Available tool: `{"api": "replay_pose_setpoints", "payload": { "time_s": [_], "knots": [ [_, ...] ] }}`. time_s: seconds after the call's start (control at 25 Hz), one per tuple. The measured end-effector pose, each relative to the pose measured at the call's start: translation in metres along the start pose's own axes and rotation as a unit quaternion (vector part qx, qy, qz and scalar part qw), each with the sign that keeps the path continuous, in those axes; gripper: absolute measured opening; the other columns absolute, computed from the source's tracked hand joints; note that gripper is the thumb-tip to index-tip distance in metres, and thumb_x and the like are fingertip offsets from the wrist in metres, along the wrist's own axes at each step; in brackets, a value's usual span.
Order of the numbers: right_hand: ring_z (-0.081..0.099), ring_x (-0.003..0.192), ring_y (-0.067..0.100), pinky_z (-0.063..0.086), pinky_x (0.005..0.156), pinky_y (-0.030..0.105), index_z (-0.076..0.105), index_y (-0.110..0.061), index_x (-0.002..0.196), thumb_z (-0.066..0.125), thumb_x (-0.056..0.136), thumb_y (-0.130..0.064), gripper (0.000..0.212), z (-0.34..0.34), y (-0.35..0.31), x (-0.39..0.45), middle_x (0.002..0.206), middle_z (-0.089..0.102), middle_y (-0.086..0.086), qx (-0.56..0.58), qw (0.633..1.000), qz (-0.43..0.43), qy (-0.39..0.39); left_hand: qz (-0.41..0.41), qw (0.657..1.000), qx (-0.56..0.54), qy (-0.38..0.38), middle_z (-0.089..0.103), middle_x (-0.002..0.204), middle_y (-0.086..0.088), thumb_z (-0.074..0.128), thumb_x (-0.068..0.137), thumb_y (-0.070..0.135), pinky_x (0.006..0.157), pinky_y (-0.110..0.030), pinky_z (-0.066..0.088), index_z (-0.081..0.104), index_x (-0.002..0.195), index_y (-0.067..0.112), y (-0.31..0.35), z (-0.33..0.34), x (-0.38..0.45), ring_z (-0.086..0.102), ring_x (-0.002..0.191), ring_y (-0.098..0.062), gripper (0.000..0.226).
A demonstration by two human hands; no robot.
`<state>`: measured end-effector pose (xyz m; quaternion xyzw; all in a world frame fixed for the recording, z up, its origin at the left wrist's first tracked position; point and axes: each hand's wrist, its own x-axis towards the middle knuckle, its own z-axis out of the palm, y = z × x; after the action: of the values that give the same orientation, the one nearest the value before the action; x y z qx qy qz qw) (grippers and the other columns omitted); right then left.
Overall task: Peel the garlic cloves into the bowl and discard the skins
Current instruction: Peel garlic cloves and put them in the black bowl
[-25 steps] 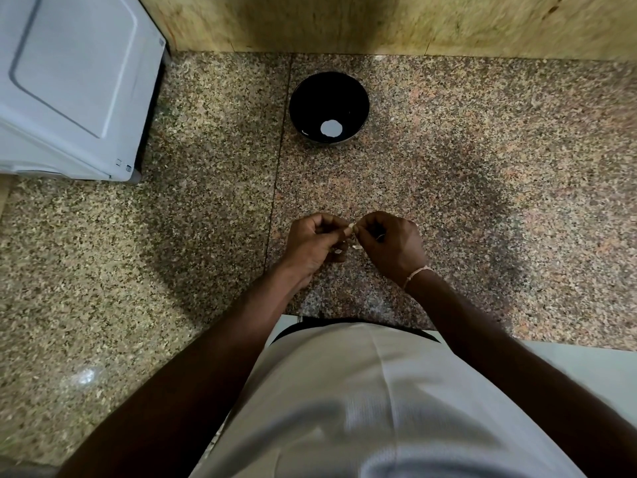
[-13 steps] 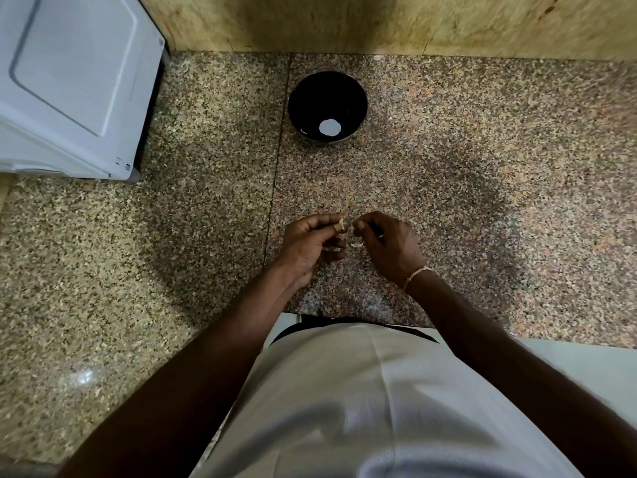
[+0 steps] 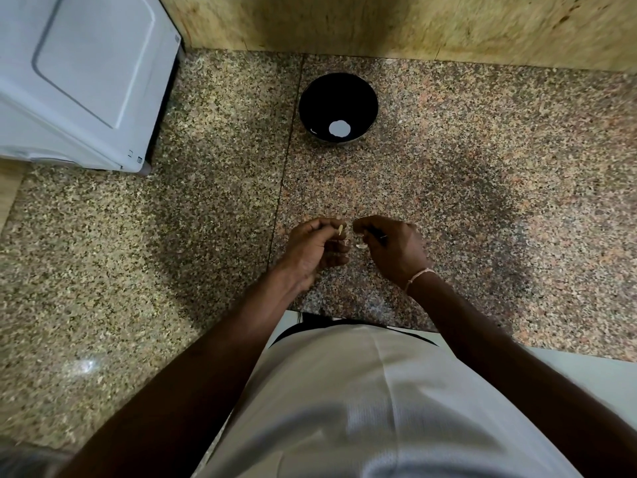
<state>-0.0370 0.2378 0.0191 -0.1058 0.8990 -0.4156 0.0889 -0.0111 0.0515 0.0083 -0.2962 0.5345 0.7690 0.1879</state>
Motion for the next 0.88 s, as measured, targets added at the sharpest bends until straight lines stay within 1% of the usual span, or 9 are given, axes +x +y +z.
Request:
{"api": "replay_pose_setpoints", "payload": {
  "time_s": [0.12, 0.16, 0.24, 0.32, 0.44, 0.56, 0.6, 0.76, 0.88],
  "knots": [
    [0.073, 0.087, 0.006, 0.058, 0.078, 0.020, 0.076, -0.020, 0.118, 0.064, 0.098, -0.013, 0.024, 0.001, -0.006, 0.002, 0.106, 0.079, -0.004, 0.012, 0.999, -0.048, -0.010, -0.008, 1.000, 0.019, -0.002, 0.075, 0.090, -0.012, 0.068, 0.096, 0.006, 0.058, -0.034, 0.061, 0.082, 0.087, 0.019, 0.001, -0.001, -0.002, 0.075, 0.072, -0.023, 0.021],
    [0.072, 0.085, 0.004, 0.057, 0.077, 0.018, 0.076, -0.020, 0.118, 0.066, 0.096, -0.014, 0.024, 0.002, -0.007, 0.004, 0.105, 0.079, -0.004, 0.006, 0.998, -0.059, -0.011, -0.007, 1.000, 0.025, -0.003, 0.077, 0.091, -0.012, 0.072, 0.093, 0.006, 0.058, -0.034, 0.061, 0.081, 0.087, 0.019, 0.001, -0.002, -0.003, 0.075, 0.074, -0.024, 0.018],
    [0.066, 0.078, -0.009, 0.050, 0.074, 0.007, 0.078, -0.023, 0.114, 0.069, 0.094, -0.013, 0.023, 0.003, -0.007, 0.005, 0.100, 0.078, -0.008, -0.003, 0.998, -0.062, -0.021, -0.005, 1.000, 0.027, 0.004, 0.078, 0.092, -0.013, 0.077, 0.089, 0.005, 0.058, -0.033, 0.061, 0.080, 0.086, 0.019, 0.000, -0.002, -0.004, 0.076, 0.074, -0.024, 0.015],
    [0.062, 0.074, -0.015, 0.042, 0.069, -0.001, 0.079, -0.024, 0.110, 0.072, 0.093, -0.016, 0.020, 0.004, -0.005, 0.005, 0.093, 0.077, -0.011, 0.001, 0.998, -0.055, -0.038, -0.001, 1.000, 0.020, 0.017, 0.078, 0.091, -0.013, 0.080, 0.087, 0.004, 0.057, -0.033, 0.061, 0.076, 0.091, 0.014, 0.000, -0.004, -0.005, 0.076, 0.073, -0.024, 0.012],
    [0.064, 0.072, -0.006, 0.043, 0.065, 0.004, 0.077, -0.021, 0.105, 0.074, 0.094, -0.024, 0.012, 0.005, -0.004, 0.006, 0.087, 0.075, -0.010, 0.011, 0.998, -0.037, -0.054, 0.016, 0.999, 0.021, 0.041, 0.078, 0.089, -0.013, 0.083, 0.085, 0.004, 0.056, -0.032, 0.061, 0.073, 0.097, 0.010, -0.001, -0.007, -0.006, 0.076, 0.072, -0.023, 0.017],
    [0.067, 0.072, 0.009, 0.053, 0.064, 0.023, 0.074, -0.019, 0.103, 0.070, 0.097, -0.027, 0.012, 0.006, -0.005, 0.013, 0.085, 0.074, -0.006, -0.003, 0.998, -0.016, -0.056, 0.039, 0.997, 0.001, 0.064, 0.078, 0.089, -0.012, 0.083, 0.086, 0.007, 0.056, -0.034, 0.060, 0.071, 0.097, 0.011, 0.001, -0.008, -0.010, 0.075, 0.072, -0.023, 0.017],
    [0.067, 0.071, 0.012, 0.054, 0.064, 0.026, 0.074, -0.019, 0.103, 0.068, 0.098, -0.028, 0.012, 0.006, -0.006, 0.018, 0.085, 0.073, -0.005, -0.022, 0.998, -0.013, -0.051, 0.041, 0.997, -0.011, 0.068, 0.078, 0.089, -0.013, 0.083, 0.088, 0.010, 0.055, -0.034, 0.060, 0.070, 0.097, 0.012, 0.003, -0.008, -0.011, 0.075, 0.071, -0.024, 0.016],
    [0.068, 0.074, 0.017, 0.056, 0.068, 0.030, 0.074, -0.021, 0.097, 0.068, 0.095, -0.028, 0.009, 0.008, -0.008, 0.051, 0.085, 0.074, -0.002, -0.061, 0.997, -0.007, -0.054, 0.044, 0.995, -0.033, 0.086, 0.077, 0.088, -0.013, 0.076, 0.094, 0.012, 0.055, -0.037, 0.061, 0.067, 0.099, 0.011, 0.005, -0.013, -0.014, 0.074, 0.067, -0.025, 0.010],
    [0.069, 0.079, 0.024, 0.054, 0.069, 0.031, 0.074, -0.020, 0.095, 0.066, 0.094, -0.030, 0.013, 0.018, -0.013, 0.073, 0.088, 0.075, 0.004, -0.118, 0.991, 0.000, -0.057, 0.041, 0.995, -0.025, 0.091, 0.076, 0.083, -0.008, 0.074, 0.096, 0.011, 0.053, -0.034, 0.060, 0.066, 0.098, 0.010, 0.003, -0.016, -0.019, 0.071, 0.064, -0.021, 0.008]
  ]
}}
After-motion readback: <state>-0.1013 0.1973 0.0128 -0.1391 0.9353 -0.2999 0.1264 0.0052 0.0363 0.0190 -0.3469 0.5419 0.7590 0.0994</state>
